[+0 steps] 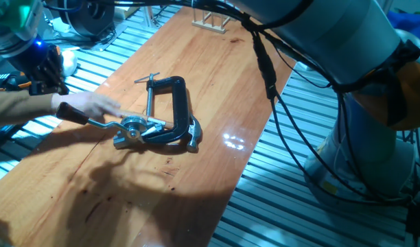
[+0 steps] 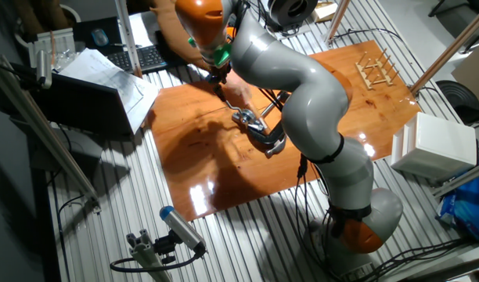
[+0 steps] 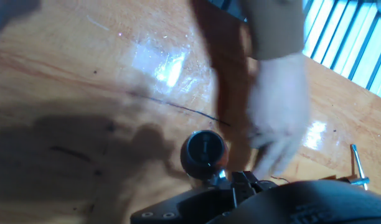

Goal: Pull up the lever

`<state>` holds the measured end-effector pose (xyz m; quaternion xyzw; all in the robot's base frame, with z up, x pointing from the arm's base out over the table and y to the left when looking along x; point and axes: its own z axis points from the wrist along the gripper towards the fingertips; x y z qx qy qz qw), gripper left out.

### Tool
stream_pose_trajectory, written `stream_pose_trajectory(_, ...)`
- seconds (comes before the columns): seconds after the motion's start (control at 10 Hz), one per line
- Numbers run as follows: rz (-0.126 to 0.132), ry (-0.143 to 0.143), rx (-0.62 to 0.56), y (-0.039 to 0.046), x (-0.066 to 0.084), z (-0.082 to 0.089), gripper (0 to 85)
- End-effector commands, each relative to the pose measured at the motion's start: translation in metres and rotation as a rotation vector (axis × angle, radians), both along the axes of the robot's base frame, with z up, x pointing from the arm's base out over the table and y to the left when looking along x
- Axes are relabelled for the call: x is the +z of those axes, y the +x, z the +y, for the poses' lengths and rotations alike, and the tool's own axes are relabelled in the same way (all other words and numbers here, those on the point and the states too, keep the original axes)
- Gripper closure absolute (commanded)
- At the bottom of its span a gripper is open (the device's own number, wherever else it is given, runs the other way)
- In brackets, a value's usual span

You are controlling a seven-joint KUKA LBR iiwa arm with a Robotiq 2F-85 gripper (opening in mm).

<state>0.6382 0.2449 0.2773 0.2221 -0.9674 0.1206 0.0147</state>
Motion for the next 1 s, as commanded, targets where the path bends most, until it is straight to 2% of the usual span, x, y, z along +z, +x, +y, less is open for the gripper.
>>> stream_pose_trajectory(0.0, 0.003, 0.000, -0.001, -0.0007, 0.001, -0.001, 85.0)
stream_pose_trajectory(0.2, 0.001, -0.012, -0.001, -0.0032, 0.005, 0.004, 85.0)
stream_pose_trajectory(0.3, 0.005, -0.006, -0.029, -0.0042, 0.006, 0.009, 85.0)
stream_pose_trajectory(0.4, 0.002, 0.016, -0.045, -0.0028, 0.002, 0.015, 85.0)
stream_pose_trajectory(0.5, -0.014, 0.050, -0.099, -0.0027, 0.000, 0.019, 68.0)
stream_pose_trajectory(0.6, -0.027, 0.058, -0.123, -0.0028, 0.000, 0.021, 34.0)
stream_pose_trajectory(0.7, -0.049, 0.049, -0.126, -0.0033, -0.002, 0.026, 17.0)
stream_pose_trajectory(0.8, -0.059, 0.058, -0.125, -0.0018, -0.006, 0.030, 0.0)
stream_pose_trajectory(0.9, -0.048, 0.065, -0.089, 0.0042, -0.010, 0.032, 0.0)
